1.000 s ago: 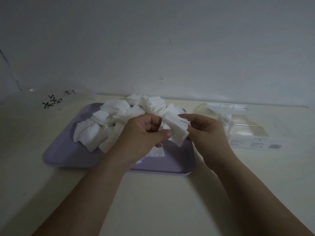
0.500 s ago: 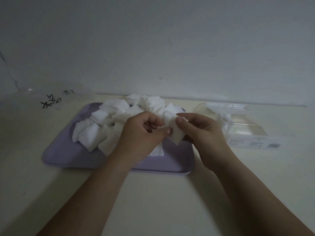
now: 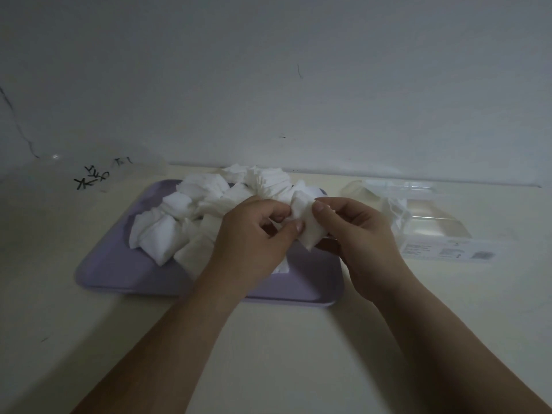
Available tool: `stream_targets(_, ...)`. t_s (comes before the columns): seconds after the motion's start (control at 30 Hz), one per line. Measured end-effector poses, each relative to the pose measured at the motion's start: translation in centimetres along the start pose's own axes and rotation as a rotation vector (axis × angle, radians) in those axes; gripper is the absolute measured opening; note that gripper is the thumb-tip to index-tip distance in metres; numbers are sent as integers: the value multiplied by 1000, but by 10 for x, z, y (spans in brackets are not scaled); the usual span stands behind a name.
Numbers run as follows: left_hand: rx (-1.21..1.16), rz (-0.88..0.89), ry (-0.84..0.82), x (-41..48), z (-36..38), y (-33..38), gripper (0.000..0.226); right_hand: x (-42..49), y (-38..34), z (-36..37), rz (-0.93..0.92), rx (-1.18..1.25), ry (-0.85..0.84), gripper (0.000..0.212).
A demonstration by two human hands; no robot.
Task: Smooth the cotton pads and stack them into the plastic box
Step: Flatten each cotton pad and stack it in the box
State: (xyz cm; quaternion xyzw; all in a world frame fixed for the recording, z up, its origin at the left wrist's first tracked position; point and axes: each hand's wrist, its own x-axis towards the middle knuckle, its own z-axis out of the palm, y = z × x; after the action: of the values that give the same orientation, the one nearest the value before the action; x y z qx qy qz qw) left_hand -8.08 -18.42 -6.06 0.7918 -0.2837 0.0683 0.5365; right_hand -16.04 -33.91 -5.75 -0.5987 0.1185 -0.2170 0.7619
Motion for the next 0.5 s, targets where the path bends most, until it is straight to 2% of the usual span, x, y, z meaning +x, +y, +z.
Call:
stream_targets(0.17, 48, 32, 40, -1, 2, 0, 10, -1, 0, 1, 25, 17, 4, 11)
stream_targets(0.33, -198, -191, 0, 0, -1, 6, 10, -2, -4, 2, 61, 63, 8, 15)
stream_targets(0.5, -303, -253, -15, 1, -5, 6, 9, -1, -5, 2, 98, 83, -3, 18)
